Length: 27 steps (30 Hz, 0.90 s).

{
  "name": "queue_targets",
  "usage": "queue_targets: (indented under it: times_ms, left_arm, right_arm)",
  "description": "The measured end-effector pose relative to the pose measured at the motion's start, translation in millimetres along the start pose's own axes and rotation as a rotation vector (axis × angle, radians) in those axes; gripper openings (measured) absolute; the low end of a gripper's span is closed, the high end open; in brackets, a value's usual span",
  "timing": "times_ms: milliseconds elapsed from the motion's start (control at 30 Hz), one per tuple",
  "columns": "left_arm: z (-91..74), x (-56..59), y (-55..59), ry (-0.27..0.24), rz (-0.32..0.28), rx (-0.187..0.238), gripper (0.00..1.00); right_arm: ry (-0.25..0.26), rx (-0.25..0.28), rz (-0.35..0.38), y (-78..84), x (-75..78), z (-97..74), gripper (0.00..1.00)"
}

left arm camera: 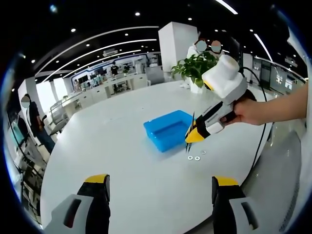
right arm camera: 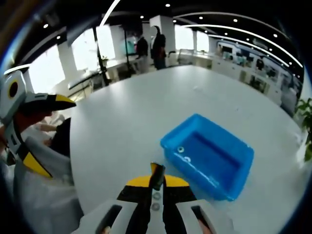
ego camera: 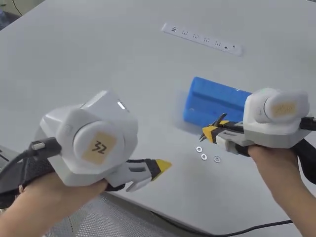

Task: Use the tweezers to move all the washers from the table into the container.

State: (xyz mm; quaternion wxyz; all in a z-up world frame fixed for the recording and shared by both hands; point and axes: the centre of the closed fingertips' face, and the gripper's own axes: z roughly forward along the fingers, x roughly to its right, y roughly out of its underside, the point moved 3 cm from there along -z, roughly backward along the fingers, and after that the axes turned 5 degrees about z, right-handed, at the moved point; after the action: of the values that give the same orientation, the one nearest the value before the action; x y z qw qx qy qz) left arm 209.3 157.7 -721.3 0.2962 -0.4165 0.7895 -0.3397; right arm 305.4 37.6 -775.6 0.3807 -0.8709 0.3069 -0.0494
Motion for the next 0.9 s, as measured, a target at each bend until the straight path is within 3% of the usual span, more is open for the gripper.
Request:
queue_targets:
  times_ms: [300, 900]
  left_arm:
    - [0.4, -0.8, 3.8, 0.002, -0.003, -0.007, 0.89]
    - [1.1, -0.2, 8.4, -0.001, 0.013, -0.028, 0.88]
  right_arm:
    - [0.004, -0.040, 0.002, 11.9, 1.9, 8.6, 0.04]
    - [0.018, -0.021, 0.016, 11.1, 9.6, 11.9, 0.04]
